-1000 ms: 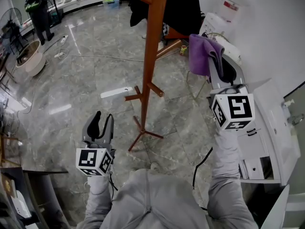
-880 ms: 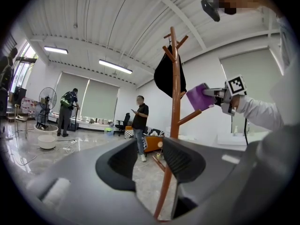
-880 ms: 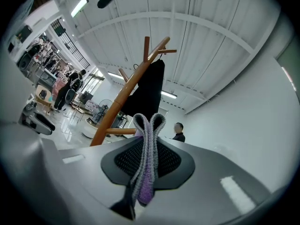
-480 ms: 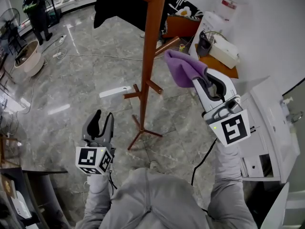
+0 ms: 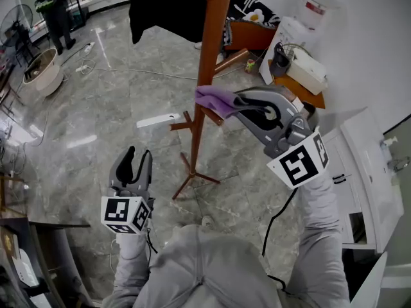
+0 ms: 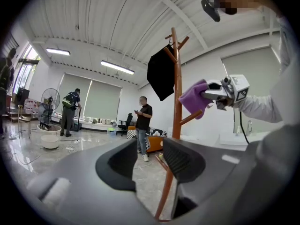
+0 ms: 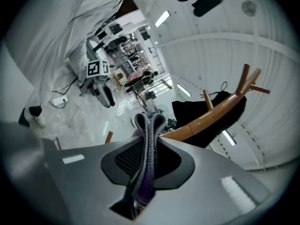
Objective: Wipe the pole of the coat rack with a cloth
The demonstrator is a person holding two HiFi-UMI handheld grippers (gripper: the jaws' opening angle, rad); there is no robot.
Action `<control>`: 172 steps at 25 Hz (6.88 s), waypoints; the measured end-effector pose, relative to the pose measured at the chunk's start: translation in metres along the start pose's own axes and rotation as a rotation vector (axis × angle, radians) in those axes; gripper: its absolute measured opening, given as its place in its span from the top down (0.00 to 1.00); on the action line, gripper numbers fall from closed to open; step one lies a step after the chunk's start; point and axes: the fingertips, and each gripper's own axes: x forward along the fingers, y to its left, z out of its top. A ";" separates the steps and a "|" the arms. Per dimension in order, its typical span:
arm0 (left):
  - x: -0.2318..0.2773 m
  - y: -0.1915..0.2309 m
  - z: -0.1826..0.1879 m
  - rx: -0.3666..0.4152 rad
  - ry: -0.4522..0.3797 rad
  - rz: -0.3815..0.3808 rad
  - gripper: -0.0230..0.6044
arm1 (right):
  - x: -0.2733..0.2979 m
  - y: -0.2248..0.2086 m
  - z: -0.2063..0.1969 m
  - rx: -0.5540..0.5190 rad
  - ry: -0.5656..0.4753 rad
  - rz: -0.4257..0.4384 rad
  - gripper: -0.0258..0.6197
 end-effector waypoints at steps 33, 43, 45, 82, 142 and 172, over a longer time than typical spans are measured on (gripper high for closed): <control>0.001 -0.004 -0.006 0.002 0.018 -0.001 0.68 | 0.001 0.055 0.013 -0.002 -0.005 0.383 0.88; 0.012 -0.016 -0.004 0.011 0.022 -0.056 0.68 | -0.036 0.061 0.042 -0.015 -0.019 0.313 0.88; 0.013 -0.017 -0.004 0.011 0.022 -0.063 0.68 | -0.043 0.063 0.049 -0.011 -0.028 0.297 0.88; -0.013 0.035 -0.020 -0.005 0.073 -0.020 0.68 | 0.053 0.083 -0.015 0.483 0.251 -0.537 0.88; -0.048 0.045 -0.014 -0.016 0.044 0.069 0.68 | 0.117 0.128 0.074 0.838 -0.067 -0.166 0.88; -0.004 -0.024 -0.007 0.025 0.043 -0.086 0.68 | -0.050 0.124 -0.053 0.991 0.185 -0.616 0.88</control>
